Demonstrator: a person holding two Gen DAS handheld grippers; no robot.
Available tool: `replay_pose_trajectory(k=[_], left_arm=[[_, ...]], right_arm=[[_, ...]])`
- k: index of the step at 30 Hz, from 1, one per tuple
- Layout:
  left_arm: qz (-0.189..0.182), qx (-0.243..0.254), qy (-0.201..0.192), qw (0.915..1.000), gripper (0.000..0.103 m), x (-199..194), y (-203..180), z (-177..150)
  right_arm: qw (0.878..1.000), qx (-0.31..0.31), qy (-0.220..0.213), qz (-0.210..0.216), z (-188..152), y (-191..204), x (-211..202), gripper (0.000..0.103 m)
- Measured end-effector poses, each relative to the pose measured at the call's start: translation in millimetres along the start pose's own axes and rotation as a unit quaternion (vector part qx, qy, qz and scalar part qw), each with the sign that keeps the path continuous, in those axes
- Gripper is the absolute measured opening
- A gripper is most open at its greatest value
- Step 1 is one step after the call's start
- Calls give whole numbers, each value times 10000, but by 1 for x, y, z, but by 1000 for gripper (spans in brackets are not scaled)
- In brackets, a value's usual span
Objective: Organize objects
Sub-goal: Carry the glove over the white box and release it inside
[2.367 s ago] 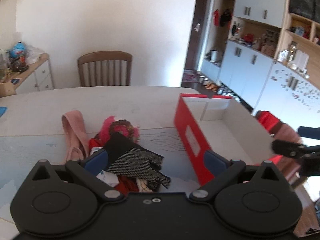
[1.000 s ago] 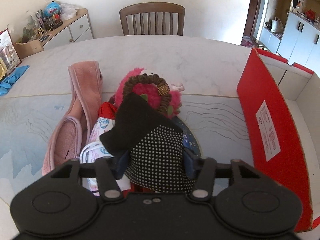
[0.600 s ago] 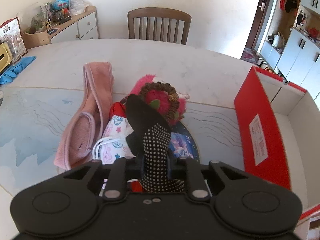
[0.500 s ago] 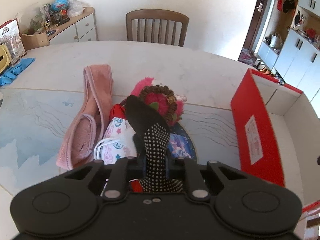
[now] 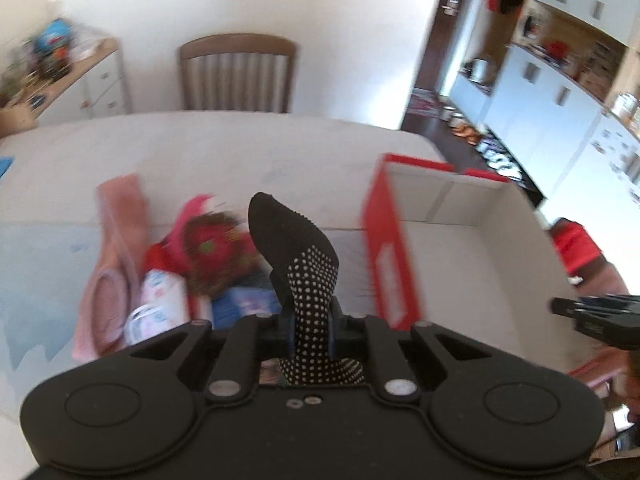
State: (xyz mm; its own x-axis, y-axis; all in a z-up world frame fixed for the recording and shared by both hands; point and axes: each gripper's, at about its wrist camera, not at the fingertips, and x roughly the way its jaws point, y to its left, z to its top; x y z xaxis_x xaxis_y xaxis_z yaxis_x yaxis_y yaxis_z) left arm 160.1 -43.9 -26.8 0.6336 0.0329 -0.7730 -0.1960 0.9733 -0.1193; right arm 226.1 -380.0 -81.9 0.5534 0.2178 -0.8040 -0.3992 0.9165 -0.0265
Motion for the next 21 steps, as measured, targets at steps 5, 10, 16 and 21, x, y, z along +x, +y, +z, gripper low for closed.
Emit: replay_pose_trajectory(k=[5, 10, 16, 21], left_arm=[[-420, 551, -22, 9976, 11, -2, -41, 19], [-688, 1151, 86, 9909, 11, 11, -85, 36], [-871, 1710, 493, 9802, 11, 50, -130, 42], [-1002, 2053, 902, 9694, 11, 85, -154, 36]], right_arm=[[10000, -66, 12, 12, 1, -3, 0, 6], [9999, -114, 21, 50, 1, -1, 1, 4], [9998, -167, 23, 111, 1, -2, 2, 4], [9998, -165, 24, 137, 2, -3, 2, 4]])
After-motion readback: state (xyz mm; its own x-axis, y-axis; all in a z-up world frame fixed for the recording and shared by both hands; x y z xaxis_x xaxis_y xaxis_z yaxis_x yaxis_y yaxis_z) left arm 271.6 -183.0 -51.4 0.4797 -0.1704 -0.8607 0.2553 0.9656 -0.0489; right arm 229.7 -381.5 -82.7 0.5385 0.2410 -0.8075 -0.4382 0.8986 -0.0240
